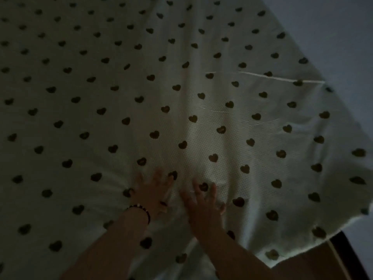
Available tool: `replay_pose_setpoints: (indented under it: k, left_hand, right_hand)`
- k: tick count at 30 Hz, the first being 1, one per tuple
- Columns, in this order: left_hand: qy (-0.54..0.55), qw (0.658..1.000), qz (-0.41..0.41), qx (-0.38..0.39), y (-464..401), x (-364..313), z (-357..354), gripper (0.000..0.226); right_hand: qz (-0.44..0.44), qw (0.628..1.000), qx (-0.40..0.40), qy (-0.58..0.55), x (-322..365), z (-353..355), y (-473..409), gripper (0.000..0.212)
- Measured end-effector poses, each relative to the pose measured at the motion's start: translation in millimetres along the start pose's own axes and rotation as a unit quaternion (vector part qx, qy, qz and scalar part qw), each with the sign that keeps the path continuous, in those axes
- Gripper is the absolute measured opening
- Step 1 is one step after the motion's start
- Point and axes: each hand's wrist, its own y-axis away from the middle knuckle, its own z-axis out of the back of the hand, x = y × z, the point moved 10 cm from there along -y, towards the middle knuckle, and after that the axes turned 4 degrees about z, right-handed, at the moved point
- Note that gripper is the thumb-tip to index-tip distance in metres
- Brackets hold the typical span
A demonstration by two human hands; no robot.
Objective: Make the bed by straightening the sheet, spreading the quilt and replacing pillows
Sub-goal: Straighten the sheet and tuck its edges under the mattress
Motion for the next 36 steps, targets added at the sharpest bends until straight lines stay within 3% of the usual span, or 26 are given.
replay_pose_setpoints:
  k: [4, 8, 14, 23, 31, 36]
  left_hand:
    - [0.014, 1.0, 0.006, 0.018, 20.6, -13.2, 1.2, 0.099]
    - [0.065, 0.997, 0.026, 0.013, 36.9, -23.5, -5.2, 0.091]
    - [0.095, 0.994, 0.046, -0.013, 52.2, -37.6, -13.6, 0.087]
    - [0.128, 0.99, 0.026, -0.06, 142.6, -100.7, -84.2, 0.07]
    - [0.167, 0.98, 0.03, -0.099, 195.1, -126.6, -139.7, 0.087]
    - [0.181, 0.97, 0.049, -0.153, 195.3, -125.3, -142.4, 0.087]
  right_hand:
    - [0.043, 0.998, 0.01, 0.054, -4.8, -5.3, 3.8, 0.09]
    - [0.063, 0.992, 0.013, 0.113, -7.0, -9.7, 8.7, 0.101]
    - [0.094, 0.986, -0.002, 0.134, -6.2, -16.0, 19.3, 0.09]
    - [0.146, 0.978, -0.025, 0.146, -17.1, -75.3, 87.4, 0.075]
    - [0.177, 0.966, -0.037, 0.184, -31.4, -108.5, 142.2, 0.066]
    - [0.2, 0.96, -0.077, 0.18, -31.3, -111.0, 140.1, 0.068]
